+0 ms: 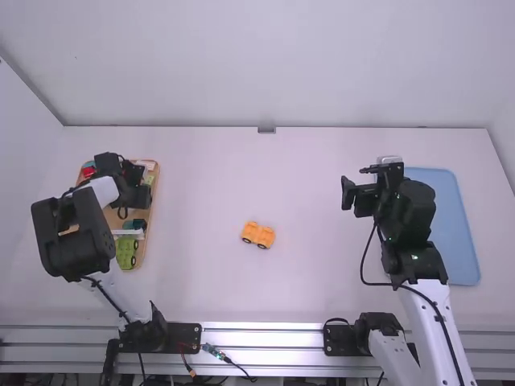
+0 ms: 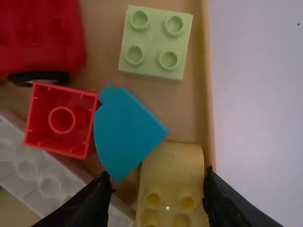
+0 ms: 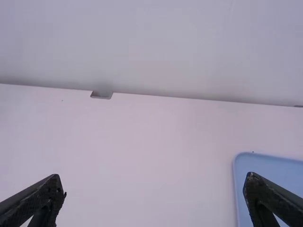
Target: Assemble lego blocks to make yellow taxi
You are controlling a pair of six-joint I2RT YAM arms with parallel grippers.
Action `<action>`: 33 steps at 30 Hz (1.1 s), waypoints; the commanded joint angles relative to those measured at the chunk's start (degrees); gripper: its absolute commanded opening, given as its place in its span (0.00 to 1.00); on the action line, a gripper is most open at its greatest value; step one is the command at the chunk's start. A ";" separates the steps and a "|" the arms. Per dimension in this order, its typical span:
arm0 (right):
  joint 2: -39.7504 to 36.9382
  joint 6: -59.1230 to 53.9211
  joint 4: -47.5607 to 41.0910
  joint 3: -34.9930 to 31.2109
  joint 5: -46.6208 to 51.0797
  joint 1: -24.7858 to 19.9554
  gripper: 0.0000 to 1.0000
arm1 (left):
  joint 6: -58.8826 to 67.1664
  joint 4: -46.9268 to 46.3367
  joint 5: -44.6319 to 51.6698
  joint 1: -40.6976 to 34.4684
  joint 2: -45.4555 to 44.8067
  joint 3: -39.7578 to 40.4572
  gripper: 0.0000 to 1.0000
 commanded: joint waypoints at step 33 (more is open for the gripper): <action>-0.33 0.00 -0.02 1.79 -0.17 0.15 0.99 | -3.85 2.62 1.16 -0.17 1.75 -1.97 0.13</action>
